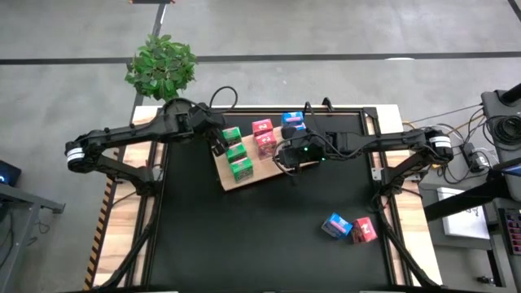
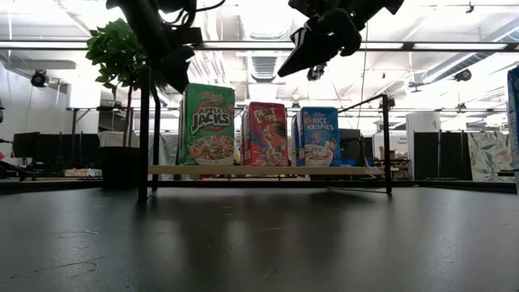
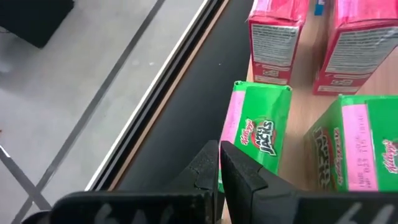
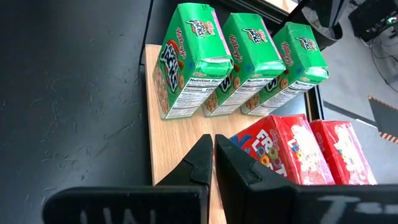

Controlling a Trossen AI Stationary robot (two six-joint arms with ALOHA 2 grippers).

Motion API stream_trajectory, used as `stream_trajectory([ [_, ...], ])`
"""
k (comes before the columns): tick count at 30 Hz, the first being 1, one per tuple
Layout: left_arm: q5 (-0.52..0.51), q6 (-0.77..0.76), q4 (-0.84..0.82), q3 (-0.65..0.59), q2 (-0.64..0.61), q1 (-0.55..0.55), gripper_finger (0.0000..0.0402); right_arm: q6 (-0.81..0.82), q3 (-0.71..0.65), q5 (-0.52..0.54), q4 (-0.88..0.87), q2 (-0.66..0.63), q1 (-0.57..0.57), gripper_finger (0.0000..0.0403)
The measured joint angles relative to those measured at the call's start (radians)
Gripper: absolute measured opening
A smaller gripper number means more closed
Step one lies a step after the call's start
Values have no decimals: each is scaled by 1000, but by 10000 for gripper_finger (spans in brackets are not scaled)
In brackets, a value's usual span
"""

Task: Stack cereal on shelf
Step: Adjust the green cereal box on the shelf

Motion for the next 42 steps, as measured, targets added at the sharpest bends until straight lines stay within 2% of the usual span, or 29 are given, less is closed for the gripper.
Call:
stream_trajectory([
  [6,-86,32,-30,0,3,8,0,0,0,0,-1,0,0,9],
  [19,-79,41,-44,4,91,14,0,2,-1,0,-2,0,0,9],
  [23,-69,30,-67,20,91,11,0,4,-1,0,-1,0,0,9],
  [29,5,-1,-93,52,91,10,0,4,-1,0,-1,0,0,9],
  [42,0,-30,-110,53,90,9,0,20,-1,3,5,0,0,9],
])
